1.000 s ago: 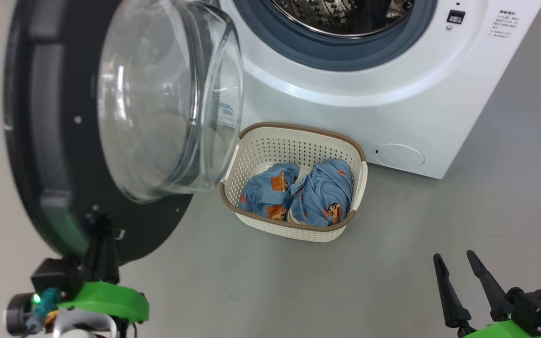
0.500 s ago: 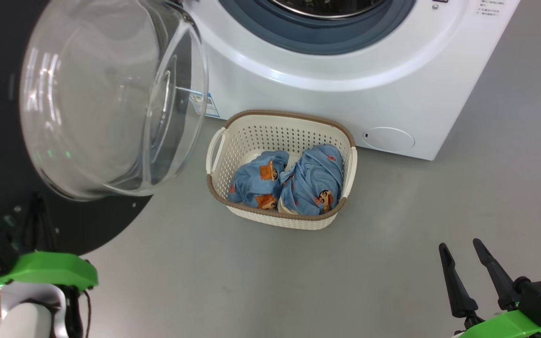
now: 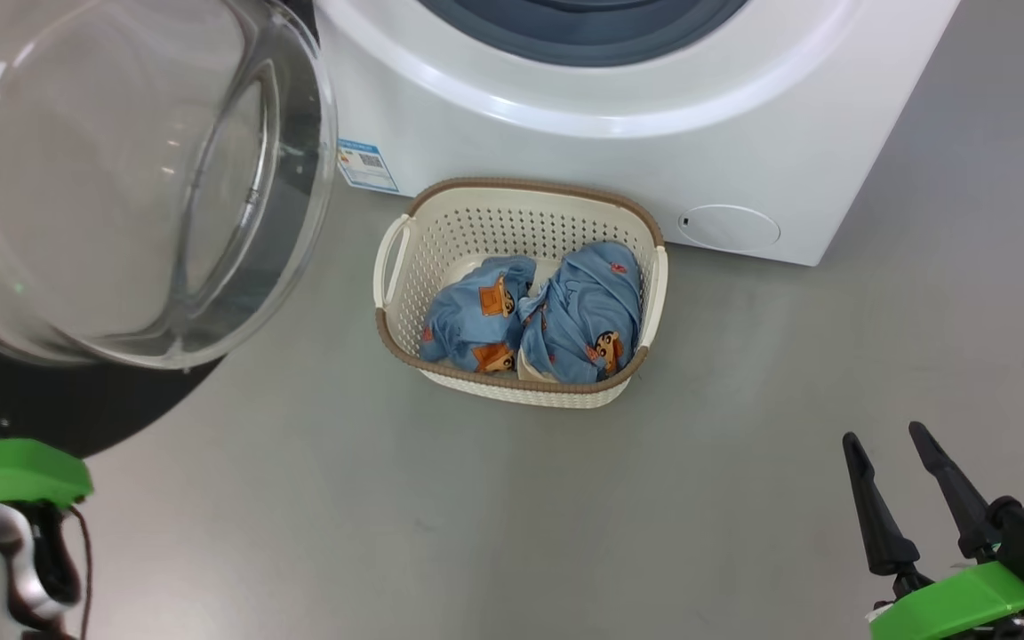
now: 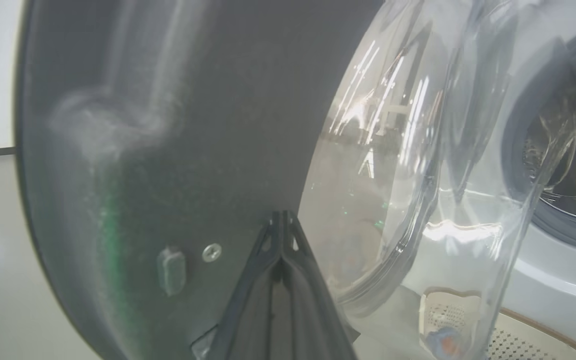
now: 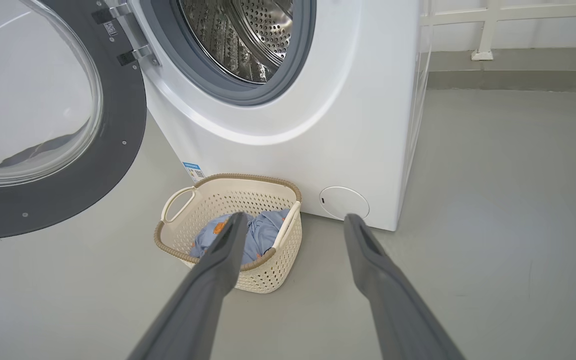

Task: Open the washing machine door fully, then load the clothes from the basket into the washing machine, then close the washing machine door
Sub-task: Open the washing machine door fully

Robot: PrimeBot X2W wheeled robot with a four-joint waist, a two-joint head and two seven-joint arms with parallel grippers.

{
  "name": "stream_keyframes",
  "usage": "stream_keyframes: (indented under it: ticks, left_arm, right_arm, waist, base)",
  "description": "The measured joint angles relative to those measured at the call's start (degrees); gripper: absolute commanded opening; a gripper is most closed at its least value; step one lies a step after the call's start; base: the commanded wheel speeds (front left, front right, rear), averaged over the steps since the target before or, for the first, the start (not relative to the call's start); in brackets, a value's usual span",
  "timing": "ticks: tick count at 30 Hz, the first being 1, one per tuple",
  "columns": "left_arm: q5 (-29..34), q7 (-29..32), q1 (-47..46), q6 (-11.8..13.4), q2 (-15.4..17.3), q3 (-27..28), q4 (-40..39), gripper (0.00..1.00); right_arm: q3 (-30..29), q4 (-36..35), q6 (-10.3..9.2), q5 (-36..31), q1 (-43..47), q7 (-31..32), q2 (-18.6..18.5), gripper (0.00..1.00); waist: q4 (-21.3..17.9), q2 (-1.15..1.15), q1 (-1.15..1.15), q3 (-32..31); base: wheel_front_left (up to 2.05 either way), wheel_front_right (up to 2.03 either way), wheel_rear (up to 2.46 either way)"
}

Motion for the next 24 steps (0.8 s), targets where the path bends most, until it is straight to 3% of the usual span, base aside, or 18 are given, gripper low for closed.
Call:
stream_keyframes:
  ticks: [24]
  left_arm:
    - [7.11,-0.25,-7.63,-3.71,-2.31,14.27,6.11,0.0]
  right_arm:
    - [-1.2,-3.38,0.0,-0.09,-0.58,2.45,-1.49,1.0]
  waist:
    - [-1.07,0.0,0.0,4.04]
  base:
    - [0.0,0.0,0.0]
